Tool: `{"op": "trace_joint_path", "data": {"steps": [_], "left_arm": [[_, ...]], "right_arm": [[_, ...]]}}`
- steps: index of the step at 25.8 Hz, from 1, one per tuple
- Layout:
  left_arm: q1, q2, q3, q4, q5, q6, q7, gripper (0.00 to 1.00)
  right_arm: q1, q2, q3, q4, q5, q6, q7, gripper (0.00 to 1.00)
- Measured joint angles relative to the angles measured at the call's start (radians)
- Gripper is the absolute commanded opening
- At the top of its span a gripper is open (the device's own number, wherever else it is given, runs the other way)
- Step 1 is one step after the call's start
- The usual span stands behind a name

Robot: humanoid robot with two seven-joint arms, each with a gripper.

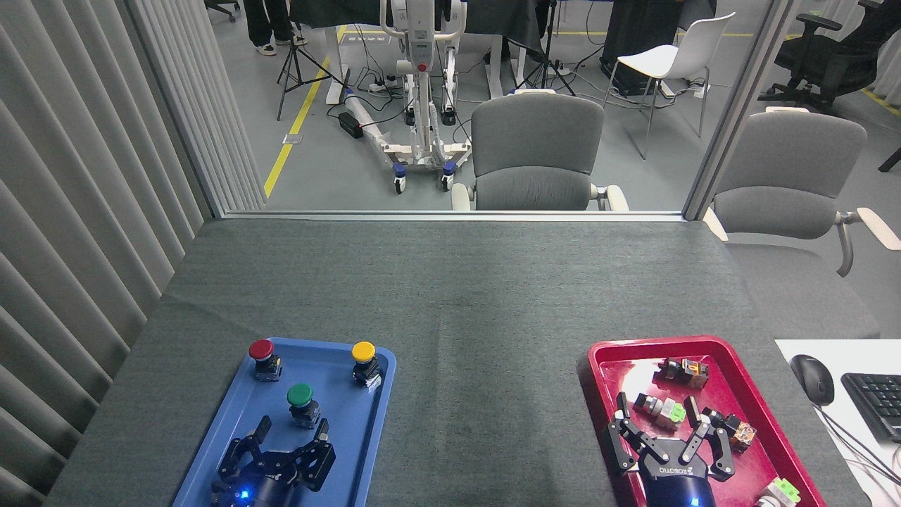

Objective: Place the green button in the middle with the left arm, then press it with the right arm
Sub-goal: 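Close the left gripper around the green button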

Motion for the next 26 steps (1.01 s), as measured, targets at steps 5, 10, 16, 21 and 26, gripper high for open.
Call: {"op": "trace_joint_path", "data": {"steps": [5, 10, 16, 21, 26], "left_arm": [[-0.053, 0.005, -0.004, 0.073, -0.018, 0.003, 0.000, 1.00], [-0.081, 0.010, -0.004, 0.107, -0.021, 0.015, 0.001, 1.00], [-0.126, 0.011, -0.015, 0.184, -0.022, 0.066, 0.001, 0.87], [-0.149, 0.011, -0.019, 0.227, -0.022, 0.086, 0.001, 0.33], [-0.151, 0.017, -0.046, 0.233, -0.022, 0.087, 0.008, 0.11]], "right_arm": [[0.000, 0.015, 0.000, 0.000, -0.001, 0.002, 0.000, 1.00], [-0.004, 0.018, 0.000, 0.001, -0.003, 0.002, 0.000, 1.00], [-0.008, 0.008, 0.000, 0.002, -0.004, -0.005, 0.001, 1.00], [-0.003, 0.005, -0.001, 0.003, -0.005, -0.006, 0.002, 1.00], [-0.002, 0.013, -0.011, 0.004, -0.005, -0.006, 0.005, 1.00]]}}
